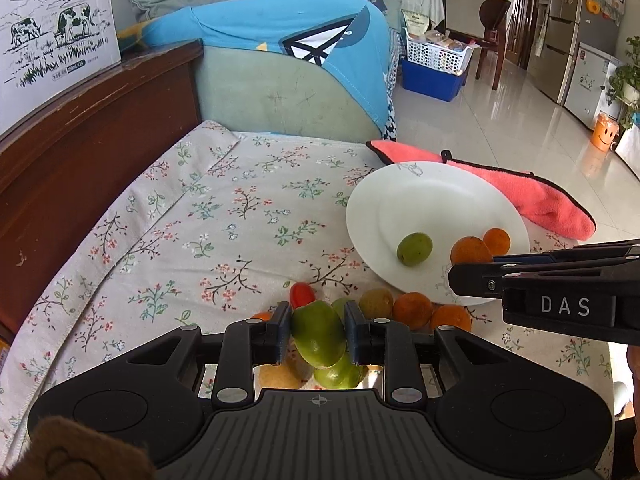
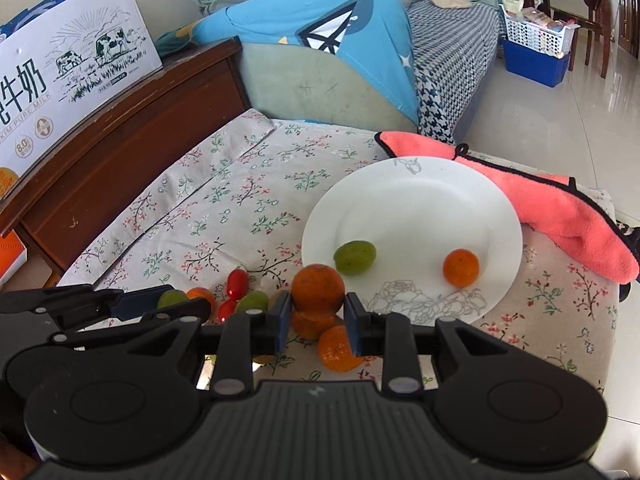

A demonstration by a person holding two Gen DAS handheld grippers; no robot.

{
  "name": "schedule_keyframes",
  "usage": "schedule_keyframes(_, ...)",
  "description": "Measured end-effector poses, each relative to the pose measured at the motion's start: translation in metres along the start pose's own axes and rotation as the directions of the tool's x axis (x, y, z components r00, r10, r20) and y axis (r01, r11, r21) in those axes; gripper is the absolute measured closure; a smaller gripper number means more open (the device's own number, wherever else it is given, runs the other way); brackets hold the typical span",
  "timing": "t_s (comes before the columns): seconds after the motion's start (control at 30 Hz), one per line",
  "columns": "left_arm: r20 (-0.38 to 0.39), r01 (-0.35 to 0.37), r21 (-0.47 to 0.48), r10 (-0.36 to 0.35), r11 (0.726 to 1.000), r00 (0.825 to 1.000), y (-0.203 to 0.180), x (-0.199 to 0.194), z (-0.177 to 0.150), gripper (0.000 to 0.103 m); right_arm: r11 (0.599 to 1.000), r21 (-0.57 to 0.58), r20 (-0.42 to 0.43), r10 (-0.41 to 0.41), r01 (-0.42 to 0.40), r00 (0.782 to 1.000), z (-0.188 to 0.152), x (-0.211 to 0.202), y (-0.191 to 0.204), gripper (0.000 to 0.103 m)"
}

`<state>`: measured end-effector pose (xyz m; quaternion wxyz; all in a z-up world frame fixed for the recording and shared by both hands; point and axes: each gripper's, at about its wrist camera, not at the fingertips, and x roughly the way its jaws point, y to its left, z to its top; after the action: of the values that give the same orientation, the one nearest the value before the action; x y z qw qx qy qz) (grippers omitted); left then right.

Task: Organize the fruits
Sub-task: 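Lift the green fruit with the left tool while the right tool carries the orange to the plate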

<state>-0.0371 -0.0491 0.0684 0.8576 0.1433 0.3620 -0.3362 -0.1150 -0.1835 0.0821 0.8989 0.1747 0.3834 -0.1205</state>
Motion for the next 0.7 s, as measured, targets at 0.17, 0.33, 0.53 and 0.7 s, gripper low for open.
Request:
schedule_keyframes(0.17, 0.012, 0.007, 0.007, -0.007, 1.0, 1.0, -0.011, 0.006, 0.007, 0.078, 0.999, 0.043, -0.002, -0.017, 0.017, 1.0, 0.003, -0.001, -0.013, 0.075)
schedule_keyframes(0.33, 0.013, 0.023, 0.015, -0.023, 1.0, 1.0, -0.021, 0.013, 0.014, 0.078, 0.997, 0.074, -0.019, -0.022, 0.024, 1.0, 0.003, 0.001, -0.023, 0.075)
schedule_keyframes(0.53, 0.011, 0.049, 0.014, -0.049, 0.999, 0.999, -0.031, 0.02, 0.022, 0.078, 0.993, 0.113, -0.028, -0.034, 0.037, 0.999, 0.007, 0.003, -0.036, 0.075)
schedule_keyframes(0.7, 0.014, 0.073, -0.001, -0.073, 0.997, 0.997, -0.034, 0.034, 0.031, 0.078, 0.981, 0.19, -0.042, -0.04, 0.047, 0.998, 0.011, 0.006, -0.052, 0.075)
